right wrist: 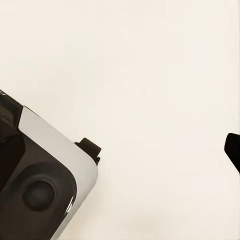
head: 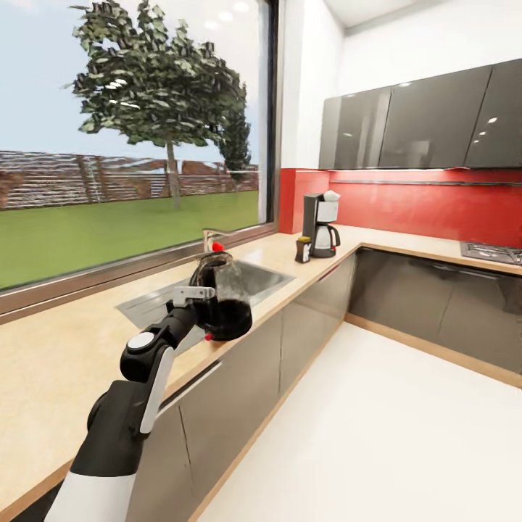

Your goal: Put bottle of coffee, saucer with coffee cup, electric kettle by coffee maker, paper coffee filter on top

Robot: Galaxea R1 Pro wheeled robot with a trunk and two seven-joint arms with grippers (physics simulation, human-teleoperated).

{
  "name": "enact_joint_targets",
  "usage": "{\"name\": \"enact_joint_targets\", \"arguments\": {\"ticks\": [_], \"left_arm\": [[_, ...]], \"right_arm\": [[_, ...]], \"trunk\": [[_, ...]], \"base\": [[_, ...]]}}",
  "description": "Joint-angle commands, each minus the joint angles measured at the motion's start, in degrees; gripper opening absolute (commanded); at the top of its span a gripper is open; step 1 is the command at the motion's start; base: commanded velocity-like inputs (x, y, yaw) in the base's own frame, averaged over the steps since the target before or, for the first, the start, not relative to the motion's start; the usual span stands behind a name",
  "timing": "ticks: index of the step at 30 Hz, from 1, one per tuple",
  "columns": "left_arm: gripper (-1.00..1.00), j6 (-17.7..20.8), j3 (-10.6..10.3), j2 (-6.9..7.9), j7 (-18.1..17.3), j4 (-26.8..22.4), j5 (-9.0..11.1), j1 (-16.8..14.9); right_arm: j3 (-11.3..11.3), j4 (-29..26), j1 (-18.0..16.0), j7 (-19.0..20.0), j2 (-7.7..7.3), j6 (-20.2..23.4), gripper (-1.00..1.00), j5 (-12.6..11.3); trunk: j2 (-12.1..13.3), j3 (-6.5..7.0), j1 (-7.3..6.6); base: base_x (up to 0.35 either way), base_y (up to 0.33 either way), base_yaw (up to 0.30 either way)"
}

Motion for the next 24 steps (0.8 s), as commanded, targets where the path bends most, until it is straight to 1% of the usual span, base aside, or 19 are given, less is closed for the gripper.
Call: {"name": "enact_joint_targets", "arguments": {"ticks": [1, 24], "left_arm": [[-1.00, 0.34, 0.06, -0.04, -0.18, -0.09, 0.12, -0.05], [-1.00, 0.34, 0.08, 0.01, -0.18, 0.00, 0.12, -0.05]], "right_arm": [[-0.49, -0.02, -0.03, 0.44, -0.01, -0.10, 1.00, 0.14], [-0.49, -0.03, -0.03, 0.36, -0.01, -0.11, 1.00, 0.14]], "trunk": [[-0.04, -0.07, 0.03], [-0.04, -0.07, 0.03]], "base": [[0.257, -0.197, -0.052], [0.260, -0.200, -0.006]]}}
